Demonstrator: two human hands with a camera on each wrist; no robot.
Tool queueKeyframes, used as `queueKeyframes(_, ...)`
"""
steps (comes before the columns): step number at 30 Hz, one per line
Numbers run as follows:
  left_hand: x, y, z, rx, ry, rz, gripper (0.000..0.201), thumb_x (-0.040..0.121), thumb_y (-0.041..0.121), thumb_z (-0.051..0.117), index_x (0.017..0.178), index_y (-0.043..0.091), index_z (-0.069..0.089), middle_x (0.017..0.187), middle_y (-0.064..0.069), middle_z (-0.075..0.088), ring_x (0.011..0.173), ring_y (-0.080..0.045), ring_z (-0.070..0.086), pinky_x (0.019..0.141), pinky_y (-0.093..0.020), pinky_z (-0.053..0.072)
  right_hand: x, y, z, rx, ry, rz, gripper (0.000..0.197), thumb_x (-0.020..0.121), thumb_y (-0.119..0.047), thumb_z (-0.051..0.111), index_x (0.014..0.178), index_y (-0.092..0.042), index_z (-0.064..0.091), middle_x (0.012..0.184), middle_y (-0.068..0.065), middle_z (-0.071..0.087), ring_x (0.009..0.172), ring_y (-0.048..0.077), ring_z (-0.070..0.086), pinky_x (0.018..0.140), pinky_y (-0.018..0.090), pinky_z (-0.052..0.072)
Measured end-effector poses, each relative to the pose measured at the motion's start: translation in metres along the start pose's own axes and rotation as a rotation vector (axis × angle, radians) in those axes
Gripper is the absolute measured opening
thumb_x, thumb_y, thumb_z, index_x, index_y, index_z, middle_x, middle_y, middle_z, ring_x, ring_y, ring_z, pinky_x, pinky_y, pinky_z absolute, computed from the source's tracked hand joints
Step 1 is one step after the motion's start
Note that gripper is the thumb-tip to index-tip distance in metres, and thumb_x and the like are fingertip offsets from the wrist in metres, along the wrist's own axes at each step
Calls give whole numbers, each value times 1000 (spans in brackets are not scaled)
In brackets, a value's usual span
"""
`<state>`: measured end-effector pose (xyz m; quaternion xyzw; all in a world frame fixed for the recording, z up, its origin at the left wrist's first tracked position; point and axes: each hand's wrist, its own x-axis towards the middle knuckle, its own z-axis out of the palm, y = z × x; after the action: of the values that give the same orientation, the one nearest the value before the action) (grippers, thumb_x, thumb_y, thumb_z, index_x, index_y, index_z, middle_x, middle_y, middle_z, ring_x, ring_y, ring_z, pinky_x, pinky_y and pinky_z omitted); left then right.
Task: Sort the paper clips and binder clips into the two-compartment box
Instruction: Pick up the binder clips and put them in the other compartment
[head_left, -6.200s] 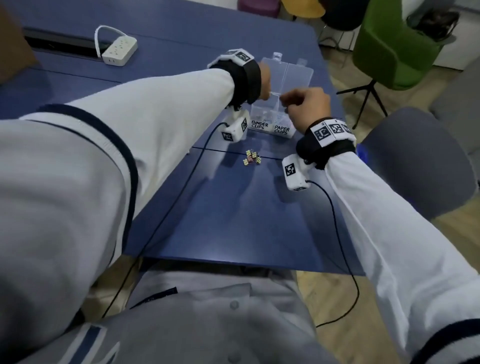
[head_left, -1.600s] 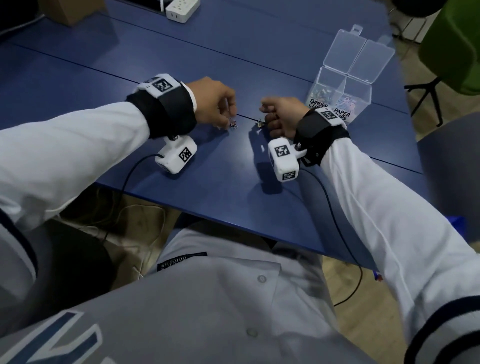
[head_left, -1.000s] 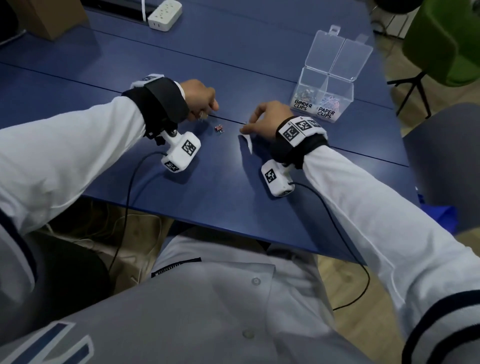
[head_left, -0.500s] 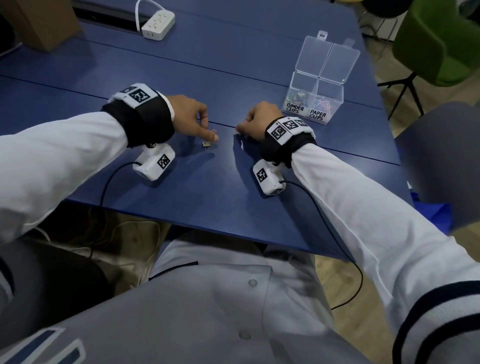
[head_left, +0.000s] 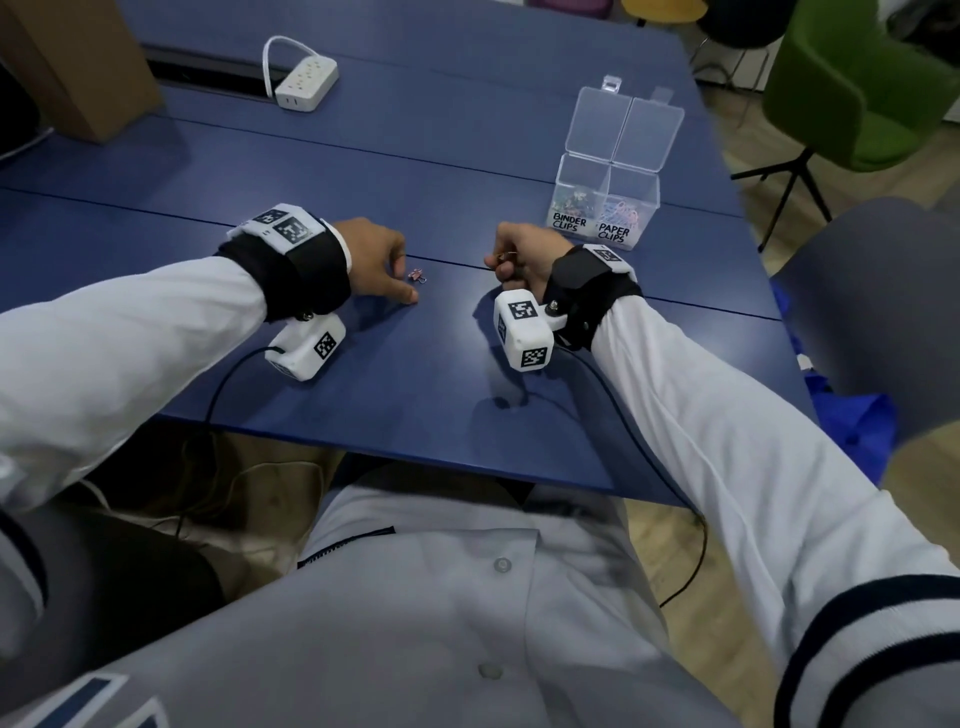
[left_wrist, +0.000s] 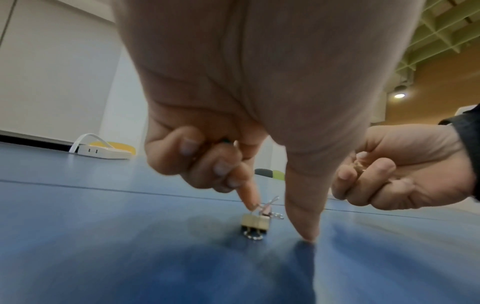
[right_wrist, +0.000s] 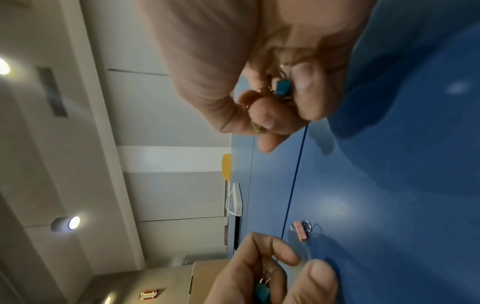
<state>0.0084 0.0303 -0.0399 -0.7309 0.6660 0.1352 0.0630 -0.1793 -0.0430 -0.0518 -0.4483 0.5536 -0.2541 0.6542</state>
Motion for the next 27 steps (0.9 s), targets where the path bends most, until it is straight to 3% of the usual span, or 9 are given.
queueKeyframes(4, -4, 4, -2, 128, -53, -65, 51, 82, 60, 59, 98, 12, 60, 96, -9, 64, 97, -29, 58, 80, -31, 45, -6, 0, 1, 33, 8, 59, 12, 85, -5, 38, 73, -8, 38, 67, 11, 55, 37, 12, 37, 48, 20, 24)
queueKeyframes(6, -5, 7, 1, 149, -77, -59, 51, 88, 56, 52, 104, 8, 60, 106, -12, 64, 104, -31, 57, 81, -30, 42, -9, 0, 3, 42, 26, 62, 9, 85, -8, 42, 76, -7, 40, 68, 11, 52, 44, 13, 36, 51, 22, 27)
queueKeyframes(11, -3, 15, 8, 136, -85, -65, 45, 96, 41, 44, 110, 1, 58, 115, -19, 62, 108, -34, 56, 88, -33, 42, -18, 2, 6, -223, -42, 35, 20, 84, -25, 52, 68, -16, 44, 61, 1, 37, 36, 12, 27, 39, 15, 25)
queueKeyframes(14, -2, 17, 10, 97, -77, -109, 51, 99, 41, 32, 116, 0, 55, 122, -22, 58, 113, -35, 53, 89, -34, 40, -18, 5, 8, -384, -65, 14, 28, 88, -30, 55, 64, -19, 46, 59, -2, 38, 38, 13, 28, 31, 15, 24)
queueKeyframes(18, 4, 10, 7, -18, -63, -144, 53, 99, 43, 29, 113, 2, 59, 123, -21, 57, 113, -34, 52, 95, -35, 39, -20, 8, 6, -450, -37, -13, 22, 85, -29, 57, 70, -15, 51, 62, 2, 45, 44, 19, 36, 40, 18, 32)
queueKeyframes(21, 9, 6, -2, -187, -14, -187, 46, 95, 40, 31, 92, 7, 63, 102, -16, 64, 88, -30, 55, 78, -31, 41, -21, 3, 1, -381, -30, -6, 15, 83, -23, 54, 71, -15, 48, 66, 2, 48, 49, 19, 41, 45, 18, 39)
queueKeyframes(23, 11, 4, -5, -285, 23, -187, 43, 96, 41, 34, 82, 9, 59, 84, -11, 62, 71, -26, 51, 63, -27, 38, -17, 1, -4, -340, -10, -5, 8, 78, -10, 47, 70, -10, 48, 65, 8, 53, 58, 24, 45, 60, 26, 42)
queueKeyframes(25, 15, 0, -5, -367, 20, -149, 40, 97, 42, 37, 85, 10, 59, 77, -8, 58, 62, -24, 46, 57, -25, 36, -13, -2, -11, -291, 22, -5, 13, 76, 2, 38, 67, -1, 47, 52, 14, 54, 71, 29, 47, 72, 40, 38)
queueKeyframes(27, 17, -3, -5, -474, -7, -95, 29, 97, 36, 46, 97, 11, 61, 73, -4, 55, 58, -21, 44, 53, -23, 37, -11, -5, -18, -230, 69, -22, 23, 86, 9, 33, 69, 0, 45, 58, 15, 53, 71, 30, 50, 76, 40, 39)
